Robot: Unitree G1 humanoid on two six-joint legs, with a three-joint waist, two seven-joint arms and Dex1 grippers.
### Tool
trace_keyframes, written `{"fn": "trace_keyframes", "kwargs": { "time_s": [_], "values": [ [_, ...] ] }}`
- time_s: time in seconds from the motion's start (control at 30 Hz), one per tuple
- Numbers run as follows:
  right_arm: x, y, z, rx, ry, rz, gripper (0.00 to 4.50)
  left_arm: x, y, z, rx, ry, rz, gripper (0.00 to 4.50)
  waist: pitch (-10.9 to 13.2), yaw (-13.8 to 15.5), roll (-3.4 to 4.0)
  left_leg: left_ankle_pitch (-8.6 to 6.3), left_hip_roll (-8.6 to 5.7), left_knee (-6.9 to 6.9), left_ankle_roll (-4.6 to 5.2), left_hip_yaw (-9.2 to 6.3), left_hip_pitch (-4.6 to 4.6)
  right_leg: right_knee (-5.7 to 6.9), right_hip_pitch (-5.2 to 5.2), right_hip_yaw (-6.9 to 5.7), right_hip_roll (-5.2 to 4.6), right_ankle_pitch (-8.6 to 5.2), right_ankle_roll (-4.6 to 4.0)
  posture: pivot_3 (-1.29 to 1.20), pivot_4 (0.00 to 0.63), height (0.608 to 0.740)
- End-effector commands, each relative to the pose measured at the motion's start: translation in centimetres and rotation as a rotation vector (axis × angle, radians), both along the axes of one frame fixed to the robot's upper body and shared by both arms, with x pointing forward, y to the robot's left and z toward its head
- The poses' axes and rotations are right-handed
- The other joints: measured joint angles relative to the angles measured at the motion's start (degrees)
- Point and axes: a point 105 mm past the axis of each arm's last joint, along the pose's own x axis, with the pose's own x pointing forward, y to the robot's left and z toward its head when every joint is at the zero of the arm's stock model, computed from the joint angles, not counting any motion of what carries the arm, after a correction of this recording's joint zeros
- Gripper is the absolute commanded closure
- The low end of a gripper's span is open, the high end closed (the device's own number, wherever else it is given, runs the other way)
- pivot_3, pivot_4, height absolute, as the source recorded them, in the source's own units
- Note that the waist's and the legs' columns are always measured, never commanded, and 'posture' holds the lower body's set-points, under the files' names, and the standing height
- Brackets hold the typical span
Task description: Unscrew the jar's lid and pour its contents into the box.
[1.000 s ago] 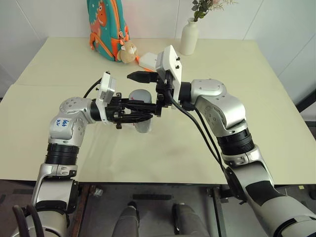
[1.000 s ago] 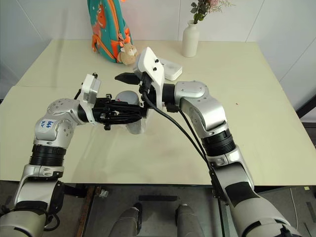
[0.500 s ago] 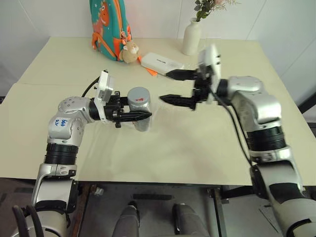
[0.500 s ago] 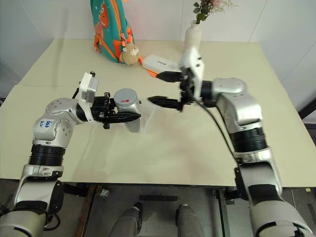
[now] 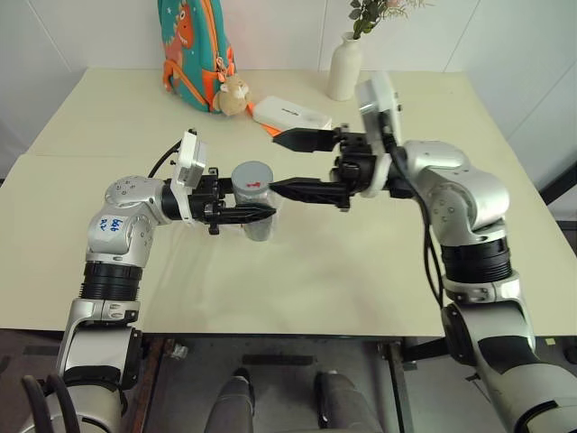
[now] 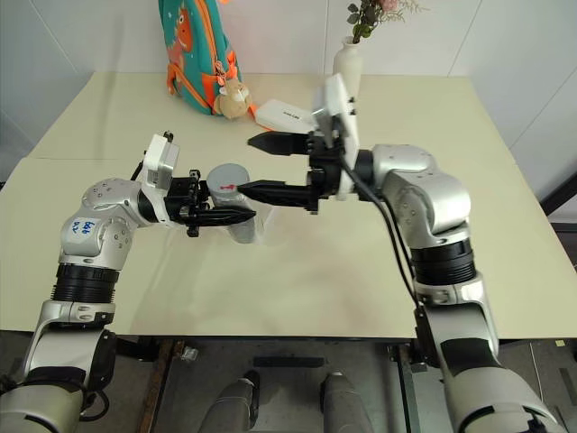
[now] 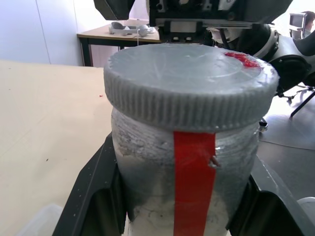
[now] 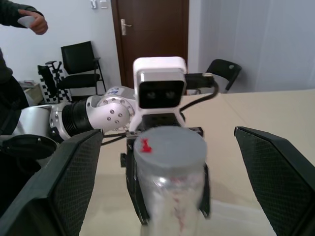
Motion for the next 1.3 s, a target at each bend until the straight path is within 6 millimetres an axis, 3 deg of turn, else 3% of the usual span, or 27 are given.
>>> {"fn": "trace_keyframes", "kwargs": {
  "time_s": [0.03, 0.27, 0.7, 1.07, 1.3],
  "values": [
    [-0.3, 1.6, 0.7, -0.023, -0.059, -0.017, 0.01, -0.1, -0.1, 1.0, -0.002, -0.044, -0.01, 2.49, 0.0, 0.03, 0.0, 0.0, 0.0, 0.0, 0.0, 0.0, 0.0, 0.0, 0.0, 0.0, 0.0, 0.0, 0.0, 0.0, 0.15, 0.74],
    [1.4, 2.7, 0.9, -0.014, -0.058, -0.111, 0.01, -0.2, -0.2, 0.9, -0.008, -0.041, -0.013, 2.49, 0.0, 0.01, 0.0, 0.0, 0.0, -0.02, 0.0, 0.0, 0.0, 0.0, -0.01, 0.0, 0.0, 0.0, 0.0, 0.0, 0.15, 0.74],
    [1.3, 2.8, 0.5, -0.032, -0.054, -0.118, 0.01, -0.1, -0.3, 1.0, -0.011, -0.037, -0.019, 2.49, 0.0, -0.04, 0.0, 0.0, 0.0, -0.03, 0.0, 0.0, 0.0, 0.01, -0.01, 0.0, 0.01, 0.0, 0.0, 0.0, 0.15, 0.74],
    [4.4, -3.1, -0.1, -0.108, -0.048, -0.226, 0.01, 0.0, -0.2, 1.0, -0.009, -0.038, -0.022, 2.49, 0.0, 0.08, 0.0, 0.0, -0.01, -0.01, 0.0, 0.0, -0.01, 0.0, 0.0, -0.01, 0.0, 0.0, 0.0, 0.0, 0.15, 0.74],
    [2.7, -5.0, 1.4, -0.07, -0.028, -0.094, 0.01, 0.0, 0.1, 1.1, -0.005, -0.04, -0.014, 2.49, 0.01, -0.26, 0.01, 0.0, 0.02, -0.06, 0.0, 0.02, -0.01, -0.01, -0.05, 0.01, 0.03, -0.02, 0.0, 0.0, 0.15, 0.74]
  ]
}}
